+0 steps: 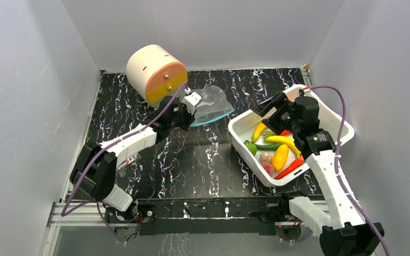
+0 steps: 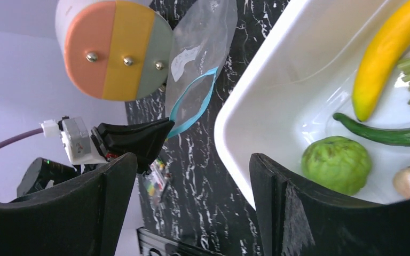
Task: Place the food in the zip-top bag and seal the zipper
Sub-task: Pick up the zipper food storage bag at the center of the board, then open the zipper of the food storage bag.
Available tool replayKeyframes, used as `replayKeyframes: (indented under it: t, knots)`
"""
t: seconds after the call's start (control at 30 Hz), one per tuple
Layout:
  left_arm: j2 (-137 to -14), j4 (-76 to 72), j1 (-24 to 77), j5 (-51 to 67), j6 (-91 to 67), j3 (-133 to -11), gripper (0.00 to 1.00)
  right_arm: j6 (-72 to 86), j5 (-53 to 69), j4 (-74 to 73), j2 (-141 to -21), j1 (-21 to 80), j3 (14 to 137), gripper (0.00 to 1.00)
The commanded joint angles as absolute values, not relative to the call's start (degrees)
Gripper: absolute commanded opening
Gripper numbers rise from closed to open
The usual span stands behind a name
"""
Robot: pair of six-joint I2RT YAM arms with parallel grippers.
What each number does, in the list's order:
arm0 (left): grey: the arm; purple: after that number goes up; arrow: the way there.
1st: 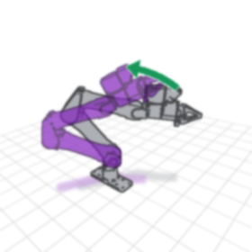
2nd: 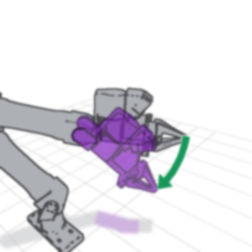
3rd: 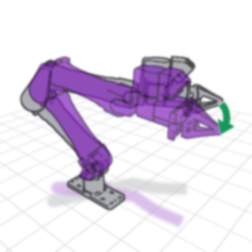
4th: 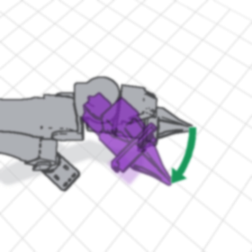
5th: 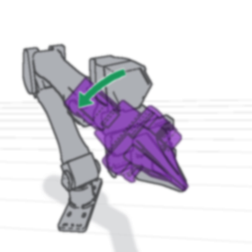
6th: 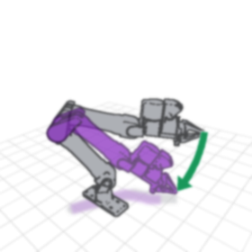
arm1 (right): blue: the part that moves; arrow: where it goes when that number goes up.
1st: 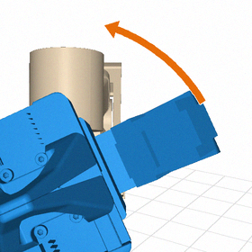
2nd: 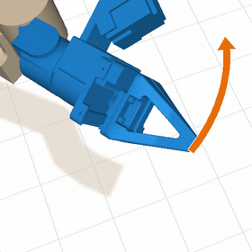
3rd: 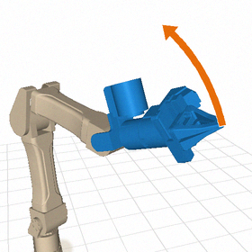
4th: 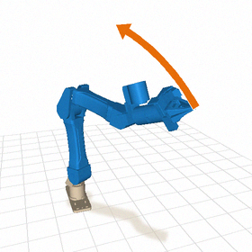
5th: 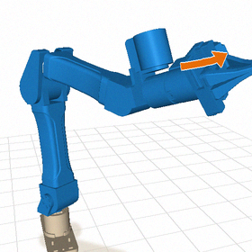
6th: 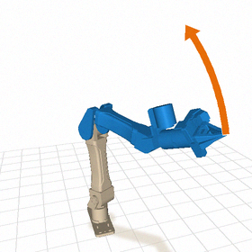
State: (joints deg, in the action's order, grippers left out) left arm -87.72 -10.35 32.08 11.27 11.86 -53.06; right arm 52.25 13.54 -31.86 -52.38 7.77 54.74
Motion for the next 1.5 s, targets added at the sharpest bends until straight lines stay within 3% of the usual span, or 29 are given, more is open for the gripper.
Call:
replayKeyframes:
  t: [0.0,0.2,0.5,0.7,0.87,1.13,1.37,1.47]
  knots:
    - [-82.81,-6.09,32.33,8.83,3.04,-58.00,0.00,58.83,13.55,-26.00,-54.46,8.72,58.59,0.75]
    - [-78.69,-6.98,32.26,8.96,-3.58,-56.85,0.00,60.47,10.51,-22.43,-57.89,14.85,59.42,0.72]
    - [-76.40,-1.17,32.32,12.06,-11.54,-59.81,0.00,62.88,5.17,-14.46,-67.91,30.50,60.75,0.54]
    - [-73.61,-1.64,32.30,14.84,-15.97,-57.88,0.00,61.09,4.08,-11.92,-76.85,33.83,65.35,0.52]
    - [-72.95,0.16,32.34,16.13,-19.64,-58.09,0.00,62.35,-0.19,-10.13,-78.43,34.79,65.01,0.44]
    - [-71.75,-0.23,32.26,19.01,-22.40,-57.59,0.00,61.96,3.93,-9.51,-84.76,35.02,67.50,0.39]
    - [-70.14,1.96,32.26,18.20,-21.83,-57.31,0.00,59.81,2.90,-9.69,-84.14,35.15,66.98,0.01]
    - [-69.54,5.18,32.33,18.47,-21.14,-58.17,0.00,57.20,3.46,-11.69,-83.24,35.28,68.01,0.00]
